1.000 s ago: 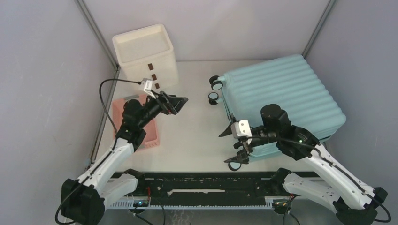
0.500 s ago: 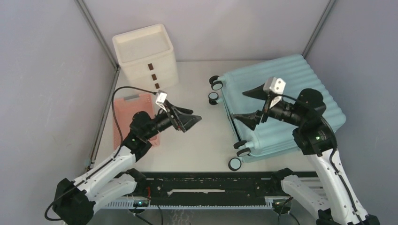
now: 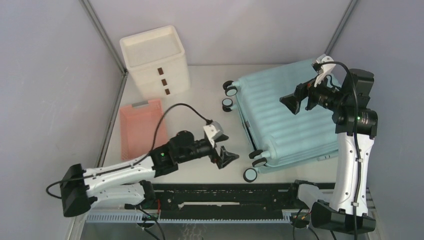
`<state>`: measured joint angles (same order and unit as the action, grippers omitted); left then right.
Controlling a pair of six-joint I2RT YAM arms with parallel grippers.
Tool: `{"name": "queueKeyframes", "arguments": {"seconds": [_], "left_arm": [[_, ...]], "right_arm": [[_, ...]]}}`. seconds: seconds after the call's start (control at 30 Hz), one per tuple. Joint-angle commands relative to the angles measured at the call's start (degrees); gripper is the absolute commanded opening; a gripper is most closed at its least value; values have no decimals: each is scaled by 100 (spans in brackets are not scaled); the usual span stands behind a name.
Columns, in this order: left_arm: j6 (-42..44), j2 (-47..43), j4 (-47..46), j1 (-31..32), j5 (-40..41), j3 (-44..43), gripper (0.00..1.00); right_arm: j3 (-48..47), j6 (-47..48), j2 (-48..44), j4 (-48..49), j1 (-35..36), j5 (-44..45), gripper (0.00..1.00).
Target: Open, take out, and arrange the luggage
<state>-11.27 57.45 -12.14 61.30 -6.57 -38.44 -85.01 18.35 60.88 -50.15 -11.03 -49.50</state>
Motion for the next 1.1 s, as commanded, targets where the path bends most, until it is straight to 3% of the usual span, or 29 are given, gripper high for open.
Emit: {"name": "queueKeyframes", "arguments": {"seconds": [0.0, 0.3, 0.67, 0.83, 0.97, 1.07], "left_arm": [[713, 644, -426, 433, 281, -575, 94], [716, 1851, -704, 1084, 639, -1400, 97], [915, 2412, -405, 1305, 138, -1787, 90], [1221, 2851, 219, 1298, 339, -2330, 75], [1177, 3022, 480, 1134, 299, -2613, 31], [768, 2927, 477, 709, 50, -2608, 12]], "right_arm": [[52, 727, -342, -632, -66, 192, 98], [482, 747, -628, -572, -106, 232, 97], [584, 592, -566, -478, -128, 22, 96], [591, 597, -564, -461, -130, 10, 96], [594, 617, -631, -422, -136, 59, 96], [564, 626, -644, -417, -144, 85, 96]]}}
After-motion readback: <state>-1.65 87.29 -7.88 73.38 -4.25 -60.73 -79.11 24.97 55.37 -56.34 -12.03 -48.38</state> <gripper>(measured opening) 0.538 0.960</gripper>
